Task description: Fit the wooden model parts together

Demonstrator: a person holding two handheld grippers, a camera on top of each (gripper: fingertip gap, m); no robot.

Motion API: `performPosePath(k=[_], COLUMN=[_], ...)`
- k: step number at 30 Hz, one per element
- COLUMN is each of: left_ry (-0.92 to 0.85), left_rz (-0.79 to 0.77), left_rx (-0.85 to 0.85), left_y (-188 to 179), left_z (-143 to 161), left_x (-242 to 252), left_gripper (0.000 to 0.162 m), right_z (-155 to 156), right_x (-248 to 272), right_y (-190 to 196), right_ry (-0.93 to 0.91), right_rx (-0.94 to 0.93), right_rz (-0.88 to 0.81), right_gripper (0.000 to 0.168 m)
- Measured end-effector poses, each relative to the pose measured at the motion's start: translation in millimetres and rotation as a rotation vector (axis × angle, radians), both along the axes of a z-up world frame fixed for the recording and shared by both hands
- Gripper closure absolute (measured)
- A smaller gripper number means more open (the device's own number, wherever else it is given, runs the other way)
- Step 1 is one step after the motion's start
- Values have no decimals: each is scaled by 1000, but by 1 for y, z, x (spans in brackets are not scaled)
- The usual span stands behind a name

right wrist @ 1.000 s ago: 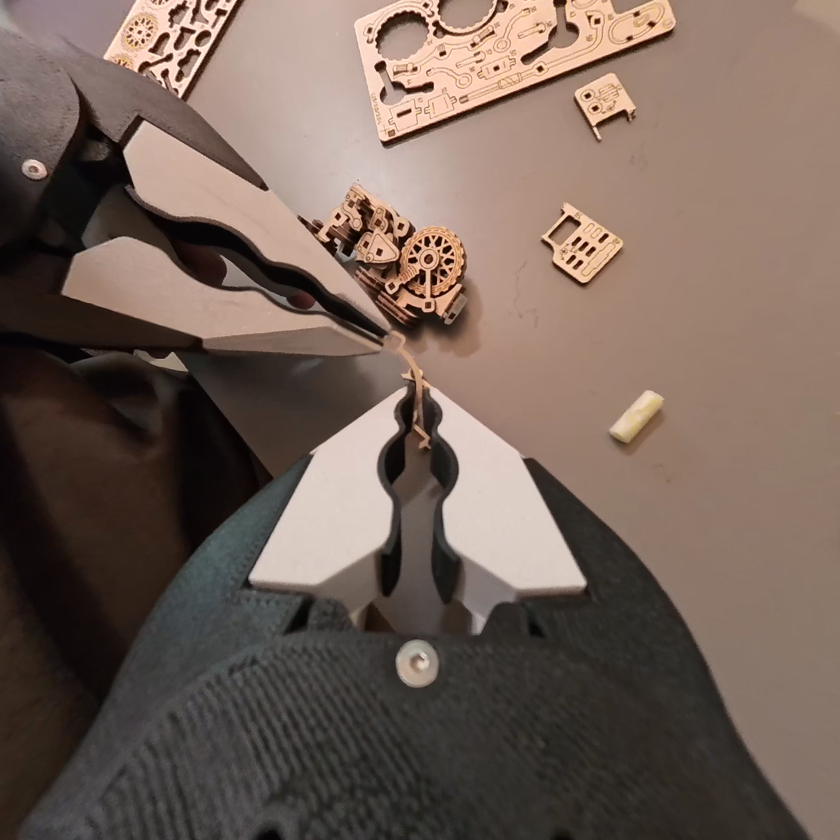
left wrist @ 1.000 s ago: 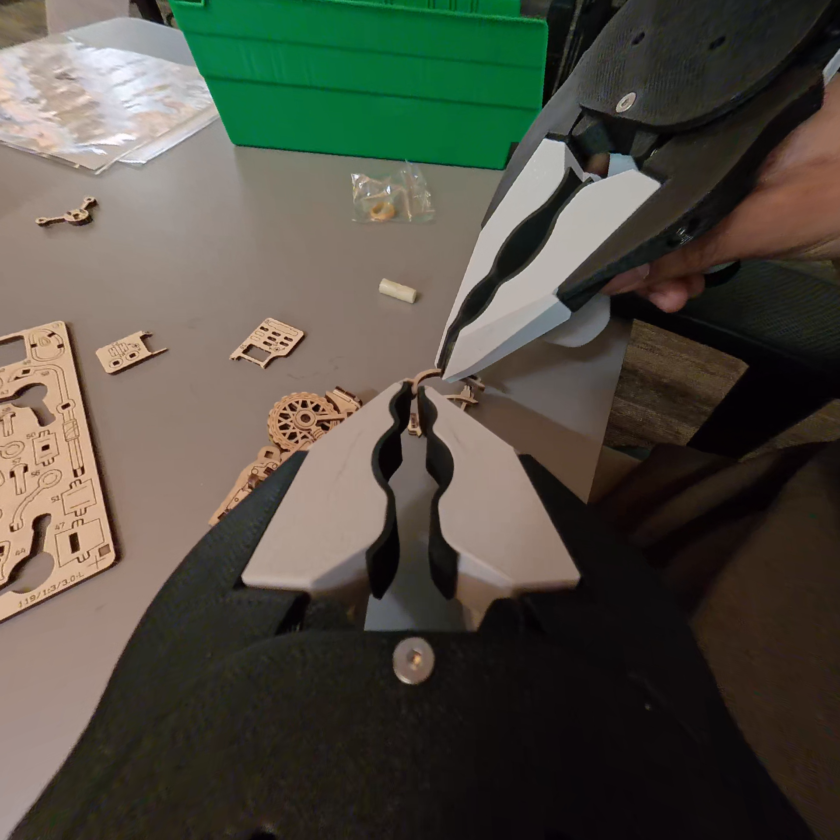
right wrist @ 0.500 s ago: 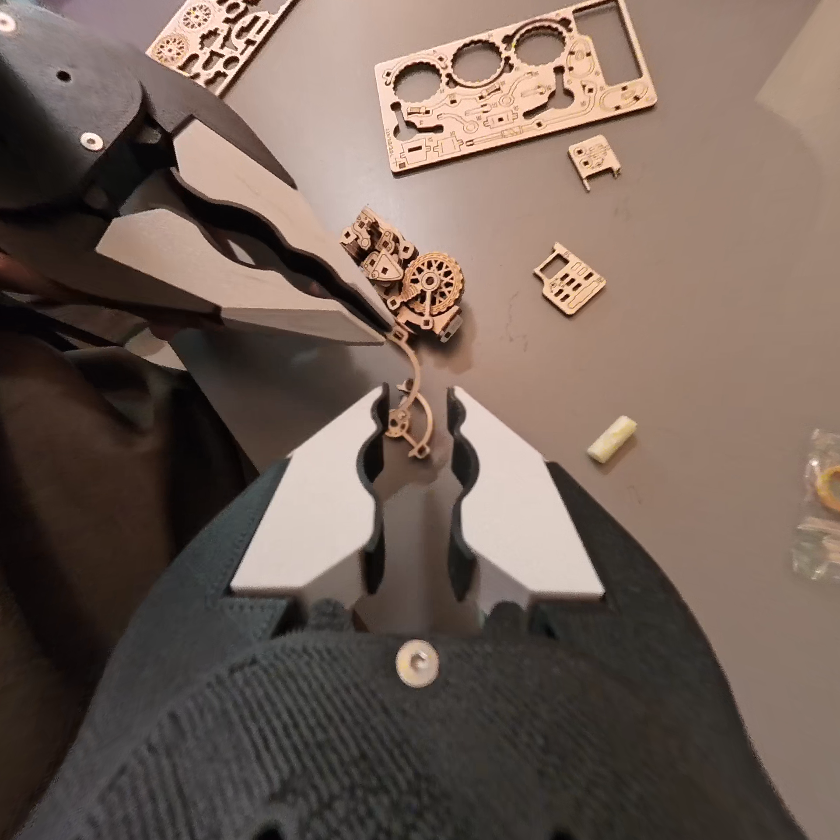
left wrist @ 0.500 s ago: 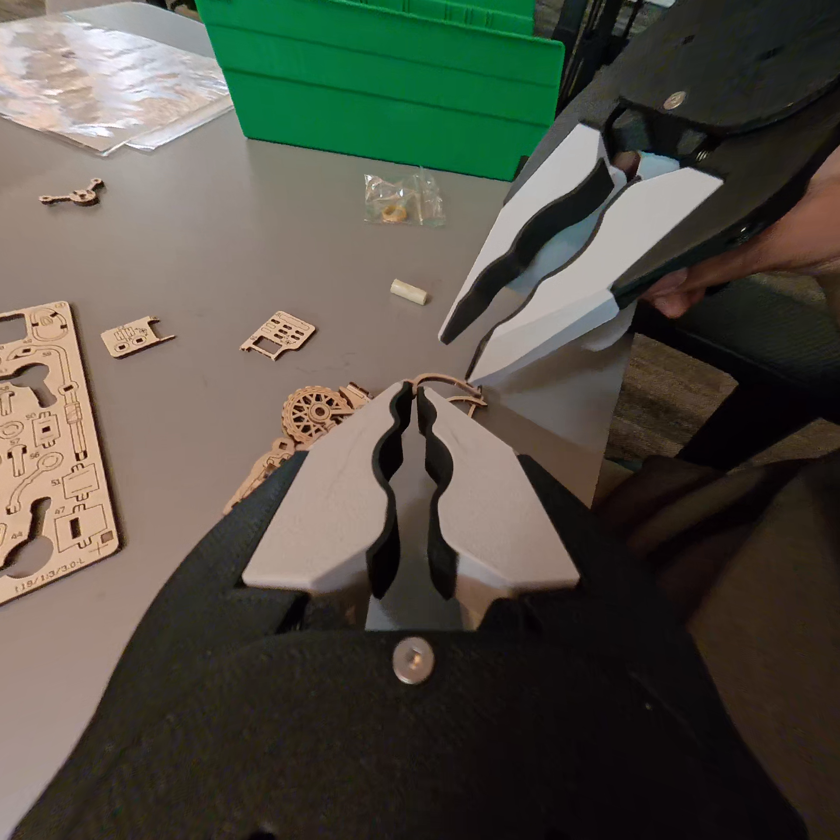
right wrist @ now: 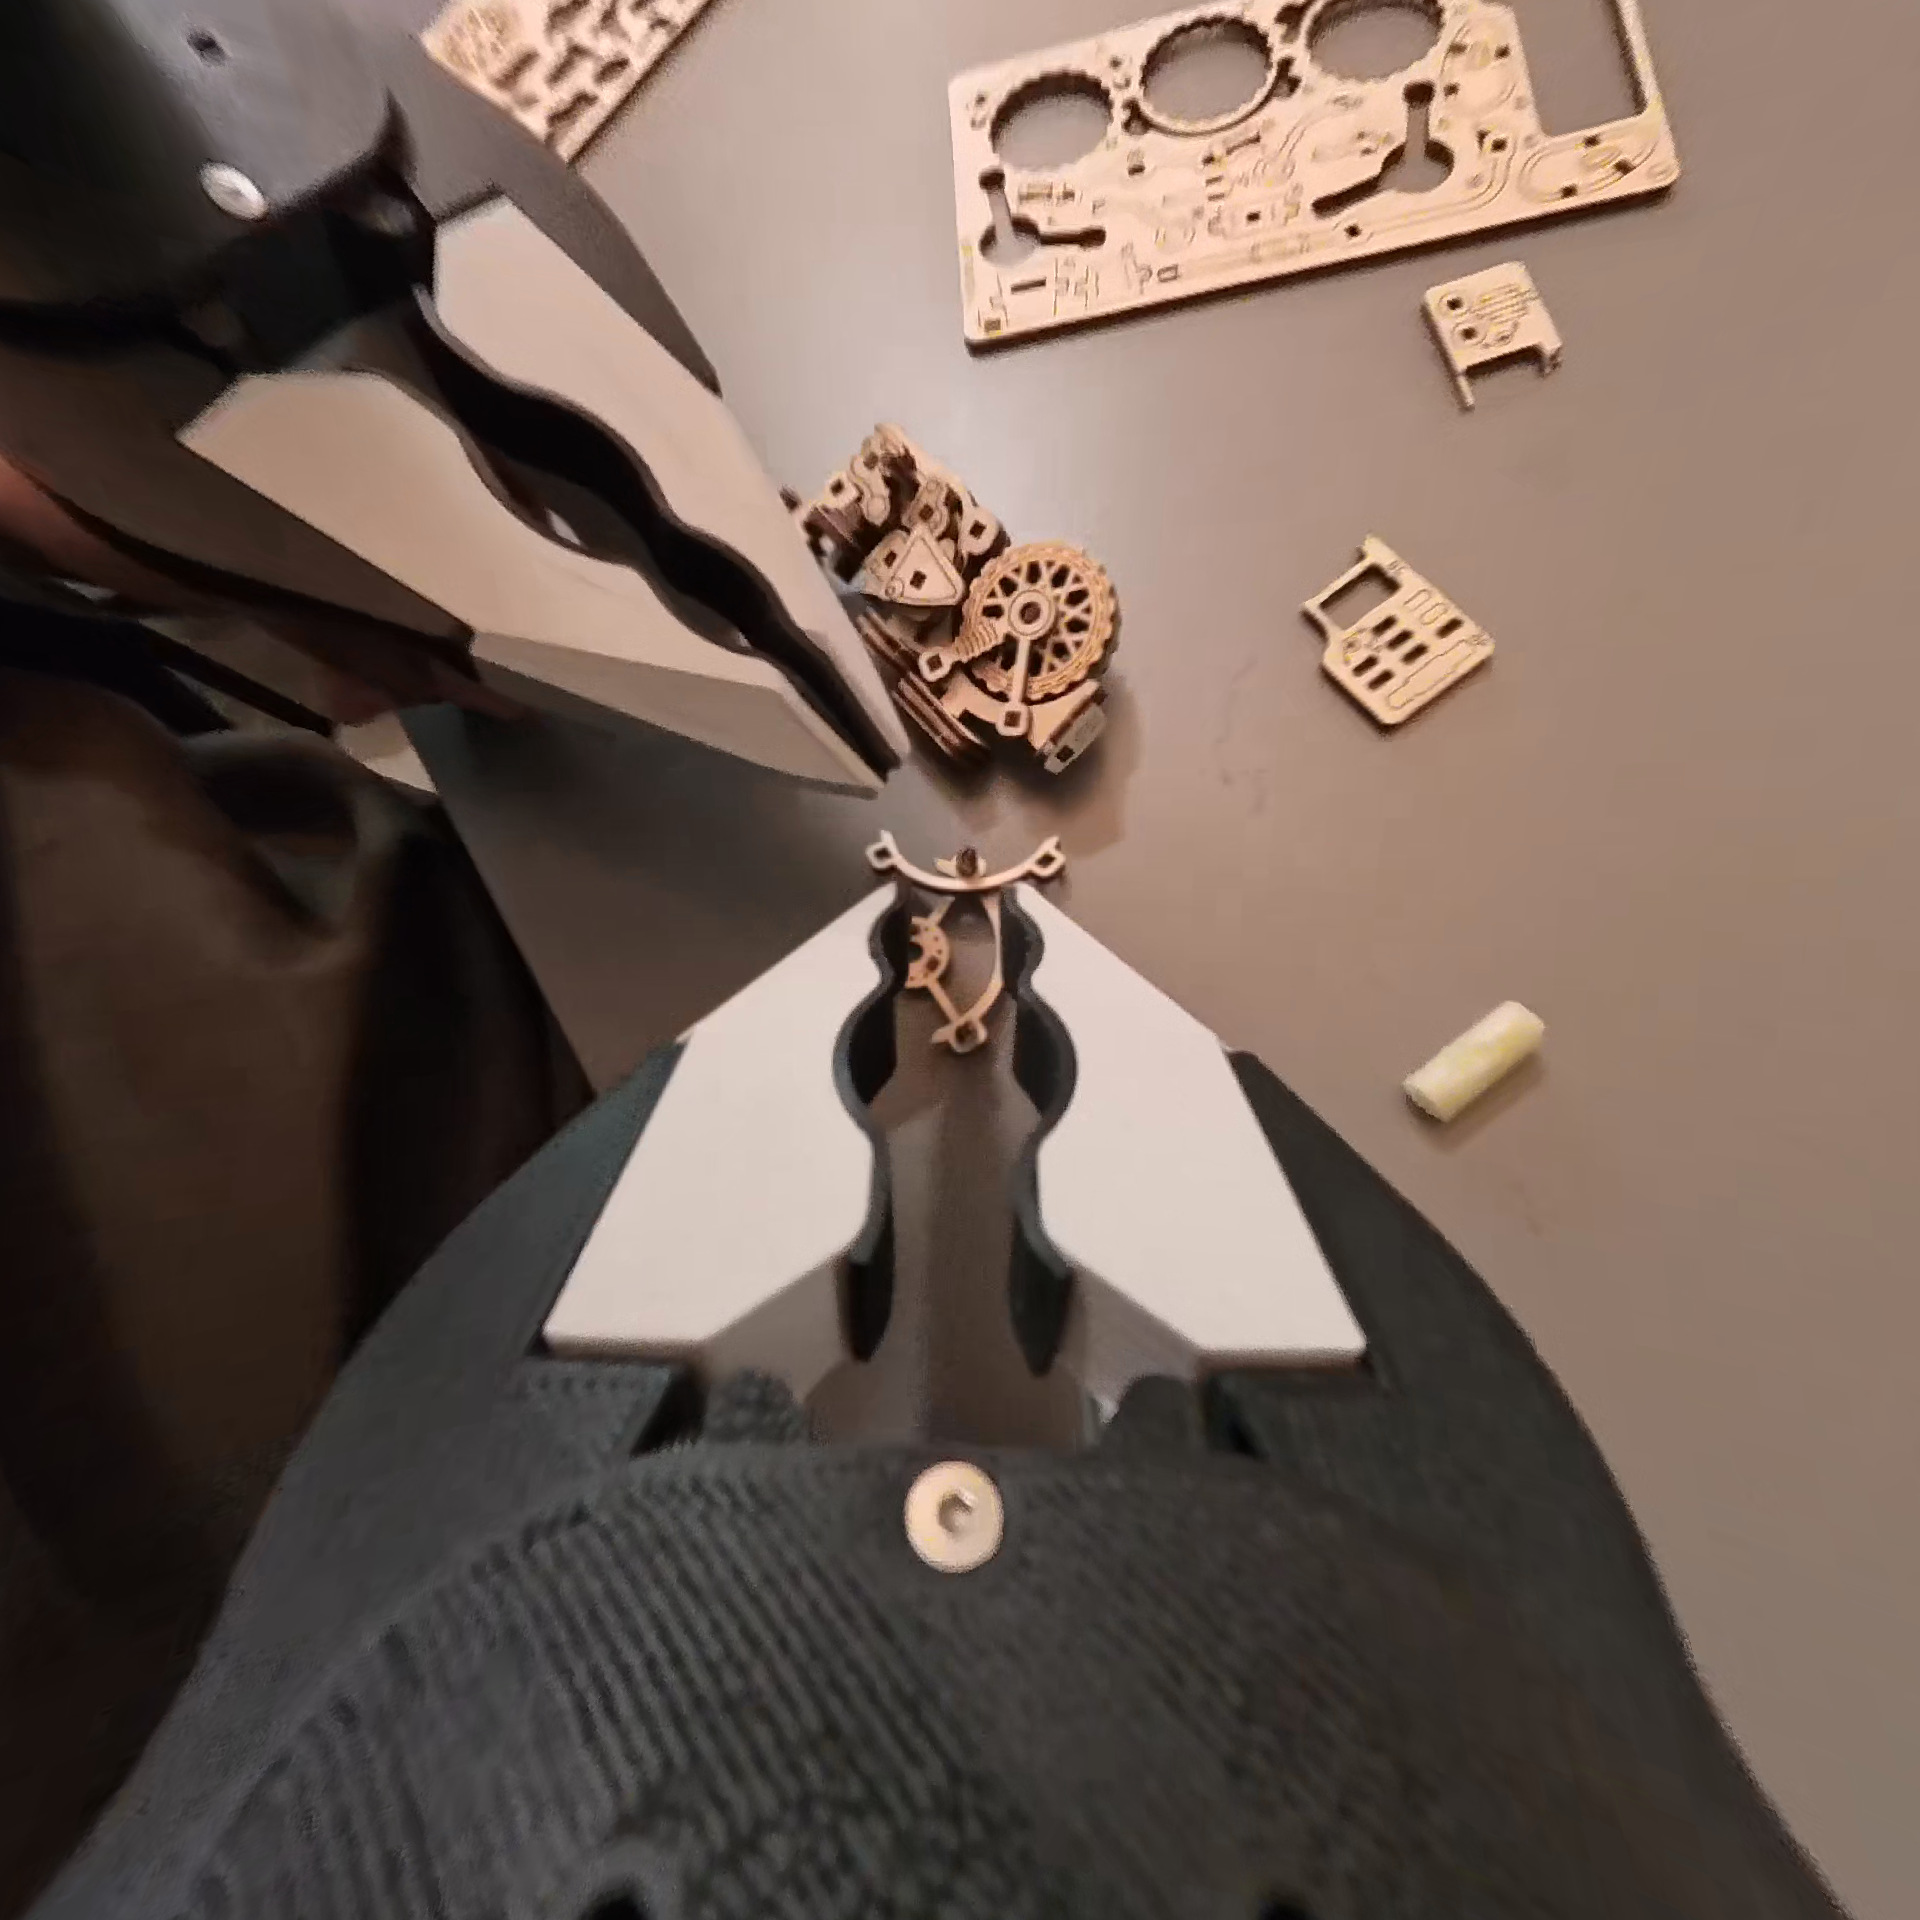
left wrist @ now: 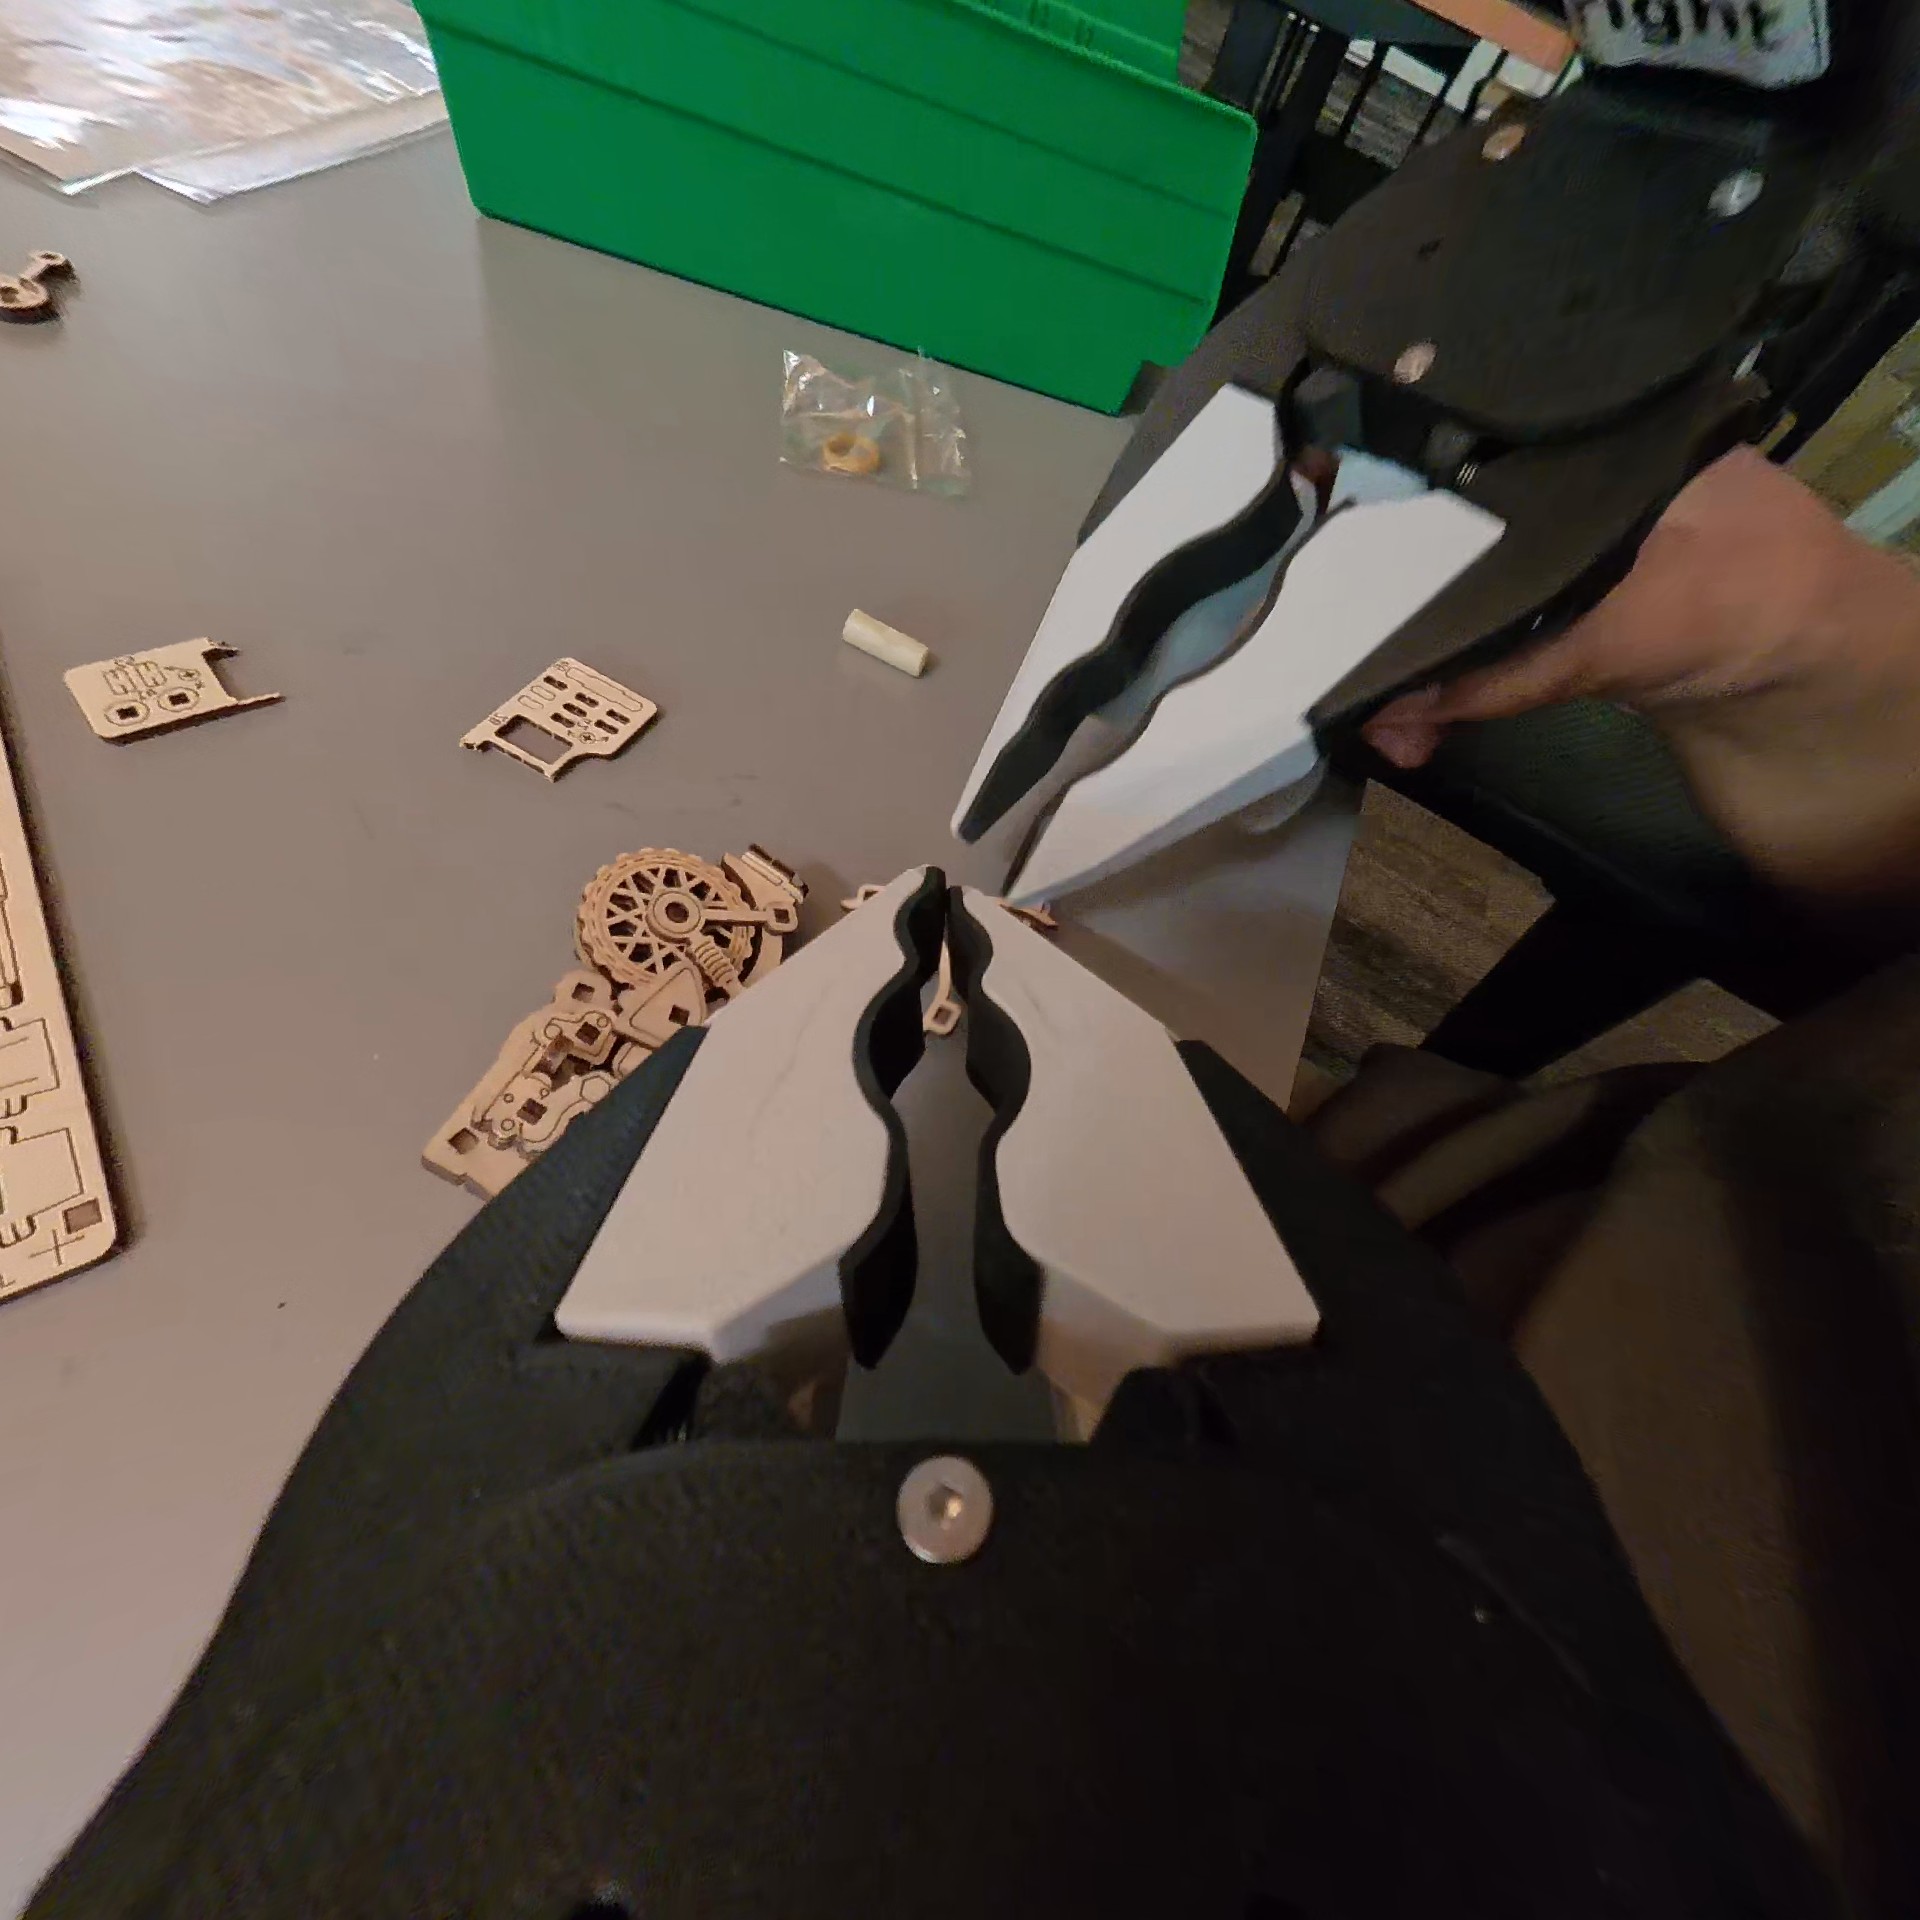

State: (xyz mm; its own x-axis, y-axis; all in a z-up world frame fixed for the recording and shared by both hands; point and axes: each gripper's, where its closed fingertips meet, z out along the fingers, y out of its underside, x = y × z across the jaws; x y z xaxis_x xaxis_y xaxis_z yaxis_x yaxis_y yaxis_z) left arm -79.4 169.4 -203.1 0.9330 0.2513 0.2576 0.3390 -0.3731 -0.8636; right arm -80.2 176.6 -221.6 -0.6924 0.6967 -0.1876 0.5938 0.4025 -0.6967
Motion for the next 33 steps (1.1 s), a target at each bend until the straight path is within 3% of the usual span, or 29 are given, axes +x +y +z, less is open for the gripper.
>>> performPosePath(k=[4, 9, 13, 19, 21, 26, 33], left_ry=[-14, 8, 102, 243, 254, 216, 9], left_rz=[-3, -30, -54, -57, -52, -31, 1], left_rx=[-12, -116, -223, -361, -356, -227, 4], left_y=[-1, -5, -5, -3, -3, -2, -3], left_z=[-2, -16, -28, -43, -42, -24, 4], left_x=[1, 5, 8, 6, 5, 2, -1], left_gripper=[162, 160, 145, 148, 160, 161, 161], right_z=[-15, -5, -3, 0, 0, 3, 30], right_x=[-3, -5, -5, -4, -3, -6, -14], right_y=[2, 4, 4, 3, 5, 9, 10], right_ry=[-10, -16, -26, -10, -9, 13, 149], right_rx=[81, 1, -28, -21, -16, -13, -90], right_rz=[-20, -59, -69, -64, -67, -84, -86], right_gripper=[152, 153, 153, 154, 154, 154, 156])
